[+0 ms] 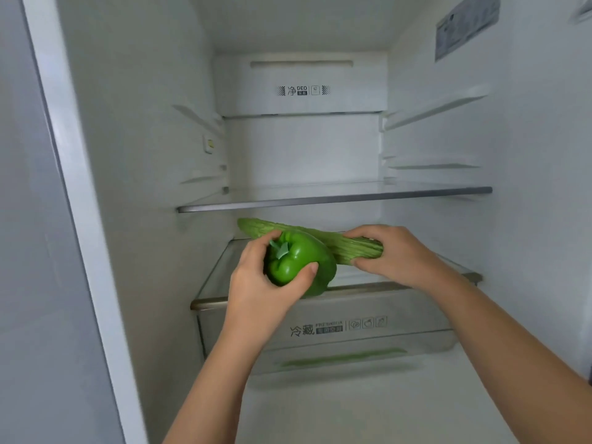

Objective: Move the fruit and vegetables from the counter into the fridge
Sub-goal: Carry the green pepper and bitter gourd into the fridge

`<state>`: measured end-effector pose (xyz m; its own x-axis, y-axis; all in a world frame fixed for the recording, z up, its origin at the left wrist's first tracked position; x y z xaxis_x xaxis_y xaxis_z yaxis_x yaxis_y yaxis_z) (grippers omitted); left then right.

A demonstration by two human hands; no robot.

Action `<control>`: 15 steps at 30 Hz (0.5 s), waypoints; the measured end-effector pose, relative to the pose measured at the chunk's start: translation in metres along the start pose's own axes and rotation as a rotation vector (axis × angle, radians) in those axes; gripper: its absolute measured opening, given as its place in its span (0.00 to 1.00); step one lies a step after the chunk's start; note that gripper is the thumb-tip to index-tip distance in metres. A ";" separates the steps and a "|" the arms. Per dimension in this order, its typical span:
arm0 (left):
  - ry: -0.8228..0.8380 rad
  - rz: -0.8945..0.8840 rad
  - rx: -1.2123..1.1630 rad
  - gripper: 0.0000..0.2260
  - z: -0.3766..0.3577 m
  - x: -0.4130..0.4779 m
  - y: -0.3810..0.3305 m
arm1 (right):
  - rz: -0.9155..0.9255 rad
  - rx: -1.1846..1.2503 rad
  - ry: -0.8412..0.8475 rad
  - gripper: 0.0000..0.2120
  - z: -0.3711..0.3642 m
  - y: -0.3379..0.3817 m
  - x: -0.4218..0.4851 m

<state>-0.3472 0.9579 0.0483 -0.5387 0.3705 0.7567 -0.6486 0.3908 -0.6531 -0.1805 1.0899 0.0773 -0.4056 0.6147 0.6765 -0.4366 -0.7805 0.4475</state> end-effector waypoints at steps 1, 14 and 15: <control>0.009 0.000 0.013 0.24 -0.005 0.006 0.002 | -0.001 0.012 0.016 0.19 -0.002 -0.009 0.009; 0.298 0.224 0.104 0.24 -0.056 0.090 0.052 | -0.041 0.053 0.147 0.19 -0.035 -0.086 0.087; 0.315 0.233 0.097 0.23 -0.059 0.096 0.055 | -0.048 0.064 0.144 0.19 -0.037 -0.089 0.090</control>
<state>-0.4027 1.0647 0.0829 -0.4960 0.6862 0.5322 -0.5844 0.1896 -0.7890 -0.2073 1.2190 0.0765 -0.4985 0.6582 0.5642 -0.4085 -0.7524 0.5168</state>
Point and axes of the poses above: each hand's wrist, its own x-axis towards the middle knuckle, its own z-axis out of the back of the hand, y = z × x, the point moved 1 cm from there along x, towards the middle knuckle, and after that the axes turned 12 degrees about -y, right-handed, at the moved point
